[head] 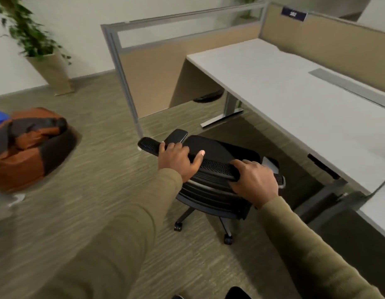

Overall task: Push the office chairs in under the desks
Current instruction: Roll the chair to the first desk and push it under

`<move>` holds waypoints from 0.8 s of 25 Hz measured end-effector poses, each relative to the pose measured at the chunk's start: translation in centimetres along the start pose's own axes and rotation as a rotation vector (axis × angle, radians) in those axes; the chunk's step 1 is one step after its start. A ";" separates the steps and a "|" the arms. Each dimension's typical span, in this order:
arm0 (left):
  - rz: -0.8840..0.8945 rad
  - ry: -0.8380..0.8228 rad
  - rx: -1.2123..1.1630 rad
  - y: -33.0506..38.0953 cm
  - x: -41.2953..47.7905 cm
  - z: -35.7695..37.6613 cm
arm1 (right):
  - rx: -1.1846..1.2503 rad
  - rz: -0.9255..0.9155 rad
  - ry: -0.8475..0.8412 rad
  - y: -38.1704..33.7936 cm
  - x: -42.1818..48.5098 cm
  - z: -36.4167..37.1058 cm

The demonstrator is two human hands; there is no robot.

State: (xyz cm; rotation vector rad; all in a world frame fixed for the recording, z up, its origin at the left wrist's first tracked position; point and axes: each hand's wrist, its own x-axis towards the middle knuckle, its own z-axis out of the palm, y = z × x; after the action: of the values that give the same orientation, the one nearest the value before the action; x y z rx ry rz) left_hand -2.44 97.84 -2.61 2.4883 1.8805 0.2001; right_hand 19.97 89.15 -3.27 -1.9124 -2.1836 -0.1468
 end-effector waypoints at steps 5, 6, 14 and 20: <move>0.047 -0.004 -0.004 0.1 8.0 0.7 | -0.034 0.048 0.055 3.0 7.3 0.3; 0.056 0.001 -0.003 0.2 9.5 0.9 | -0.035 0.050 0.074 3.5 8.5 0.6; 0.125 0.002 0.027 1.1 22.8 2.1 | -0.030 0.123 0.093 9.2 18.7 3.4; 0.155 -0.022 0.047 1.7 32.6 2.9 | -0.013 0.190 0.027 13.1 26.5 5.0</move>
State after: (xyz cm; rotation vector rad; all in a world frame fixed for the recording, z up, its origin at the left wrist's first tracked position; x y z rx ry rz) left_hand 8.29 128.81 -2.33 2.6568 1.7049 0.1317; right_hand 29.24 117.69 -2.71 -2.0993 -1.9753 -0.1529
